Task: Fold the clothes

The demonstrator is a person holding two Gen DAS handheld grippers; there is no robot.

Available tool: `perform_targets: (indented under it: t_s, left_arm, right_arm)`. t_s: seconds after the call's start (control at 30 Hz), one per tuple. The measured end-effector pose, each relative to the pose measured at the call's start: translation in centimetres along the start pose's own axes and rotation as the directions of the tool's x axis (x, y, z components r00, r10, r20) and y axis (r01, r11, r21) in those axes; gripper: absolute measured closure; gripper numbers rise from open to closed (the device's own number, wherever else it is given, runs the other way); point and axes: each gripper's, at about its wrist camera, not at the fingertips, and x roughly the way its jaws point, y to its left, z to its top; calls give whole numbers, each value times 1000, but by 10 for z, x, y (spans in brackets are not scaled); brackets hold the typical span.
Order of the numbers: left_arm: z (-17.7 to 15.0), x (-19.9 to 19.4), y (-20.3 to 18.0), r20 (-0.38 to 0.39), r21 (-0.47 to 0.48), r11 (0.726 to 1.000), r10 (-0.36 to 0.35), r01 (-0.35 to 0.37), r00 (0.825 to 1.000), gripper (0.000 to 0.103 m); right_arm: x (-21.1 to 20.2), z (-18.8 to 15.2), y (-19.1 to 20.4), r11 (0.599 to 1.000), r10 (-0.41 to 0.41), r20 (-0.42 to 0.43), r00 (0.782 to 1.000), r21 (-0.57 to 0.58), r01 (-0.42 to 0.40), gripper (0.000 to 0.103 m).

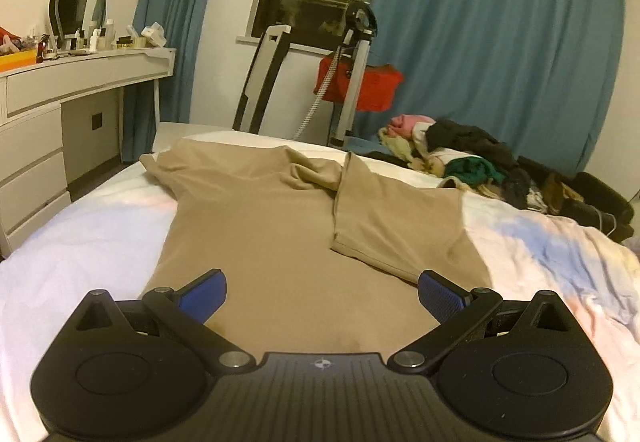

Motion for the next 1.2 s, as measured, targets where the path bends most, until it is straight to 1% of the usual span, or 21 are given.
perform_targets:
  t_s: [0.1, 0.23, 0.3, 0.4, 0.5, 0.67, 0.8, 0.87, 0.93, 0.97, 1.03, 1.07, 1.13, 1.17, 1.2]
  left_arm:
    - [-5, -11, -5, -24, -3, 1000, 7, -7, 1000, 0]
    - [-16, -16, -18, -79, -11, 999, -33, 32, 996, 0]
    - [-22, -19, -28, -92, 11, 999, -35, 37, 995, 0]
    - [-32, -28, -45, -93, 64, 998, -21, 27, 995, 0]
    - [-41, -38, -59, -99, 101, 994, -24, 34, 995, 0]
    - [-59, -54, -83, -159, 133, 988, -62, 83, 985, 0]
    - [-76, -65, -110, -198, 199, 970, -101, 141, 975, 1]
    - [-85, -70, -124, -224, 217, 960, -128, 178, 966, 2]
    - [-96, -74, -137, -261, 217, 950, -163, 222, 952, 3]
    - [-101, -74, -143, -285, 213, 944, -186, 252, 940, 5]
    - [-106, -72, -155, -333, 218, 922, -238, 320, 912, 7]
    - [-108, -71, -160, -350, 220, 914, -253, 342, 902, 8]
    - [-112, -69, -169, -370, 212, 905, -274, 368, 888, 8]
    - [-118, -68, -172, -389, 207, 898, -288, 387, 875, 9]
    - [-124, -67, -176, -408, 201, 891, -301, 406, 862, 12]
  right_arm:
    - [-19, -10, -10, 1000, -27, 35, 999, -4, 27, 9]
    - [-22, -13, -23, 999, -46, 28, 999, 6, 46, 9]
    - [-22, -11, -29, 999, -47, 19, 999, 16, 47, 9]
    - [-23, -6, -39, 998, -52, 2, 999, 34, 52, 9]
    - [-28, -3, -48, 997, -51, -3, 999, 56, 51, 9]
    - [-38, 3, -68, 992, -67, -14, 998, 102, 68, 9]
    - [-42, 8, -83, 987, -78, -32, 996, 138, 82, 9]
    - [-43, 10, -91, 985, -81, -37, 996, 147, 86, 9]
    - [-45, 12, -98, 983, -88, -44, 995, 156, 94, 9]
    - [-46, 14, -102, 982, -90, -47, 995, 161, 96, 9]
    - [-48, 19, -114, 980, -89, -58, 994, 175, 97, 9]
    - [-51, 21, -119, 979, -86, -60, 995, 181, 95, 9]
    - [-55, 25, -129, 977, -80, -63, 995, 193, 91, 9]
    - [-57, 26, -133, 976, -83, -64, 994, 194, 94, 9]
    - [-58, 27, -136, 976, -94, -66, 993, 193, 105, 9]
